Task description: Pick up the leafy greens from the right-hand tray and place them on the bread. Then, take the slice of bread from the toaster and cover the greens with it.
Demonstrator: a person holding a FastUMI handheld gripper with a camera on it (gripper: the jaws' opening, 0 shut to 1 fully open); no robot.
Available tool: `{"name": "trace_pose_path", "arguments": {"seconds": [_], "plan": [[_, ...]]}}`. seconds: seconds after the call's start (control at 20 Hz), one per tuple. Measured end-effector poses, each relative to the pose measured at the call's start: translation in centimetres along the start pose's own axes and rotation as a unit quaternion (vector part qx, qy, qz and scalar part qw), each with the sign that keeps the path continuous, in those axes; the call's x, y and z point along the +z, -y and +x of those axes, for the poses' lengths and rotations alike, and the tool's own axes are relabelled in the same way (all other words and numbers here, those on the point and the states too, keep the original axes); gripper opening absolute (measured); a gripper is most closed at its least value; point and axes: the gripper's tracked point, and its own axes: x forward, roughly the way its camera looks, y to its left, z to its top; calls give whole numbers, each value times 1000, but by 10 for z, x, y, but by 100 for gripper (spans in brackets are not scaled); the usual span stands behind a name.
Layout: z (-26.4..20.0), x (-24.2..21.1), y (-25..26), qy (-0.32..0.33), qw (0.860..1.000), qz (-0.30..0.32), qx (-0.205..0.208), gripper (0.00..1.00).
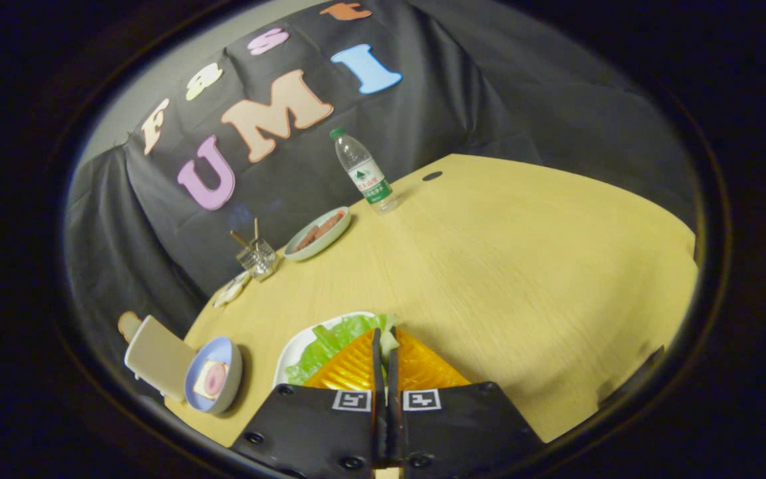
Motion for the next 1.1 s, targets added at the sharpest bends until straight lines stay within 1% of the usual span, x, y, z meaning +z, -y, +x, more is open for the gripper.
{"name": "trace_pose_path", "arguments": {"seconds": [0.15, 0.3, 0.65, 0.75, 0.9, 1.1], "plan": [[-4, 9, -3, 17, 1000, 18, 18, 4], [-16, 24, -22, 41, 997, 40, 51, 4], [-47, 46, -66, 91, 988, 59, 110, 3], [-59, 50, -85, 103, 984, 63, 134, 3], [-78, 52, -126, 116, 974, 65, 185, 3], [-91, 36, -181, 107, 962, 64, 242, 3]]}}
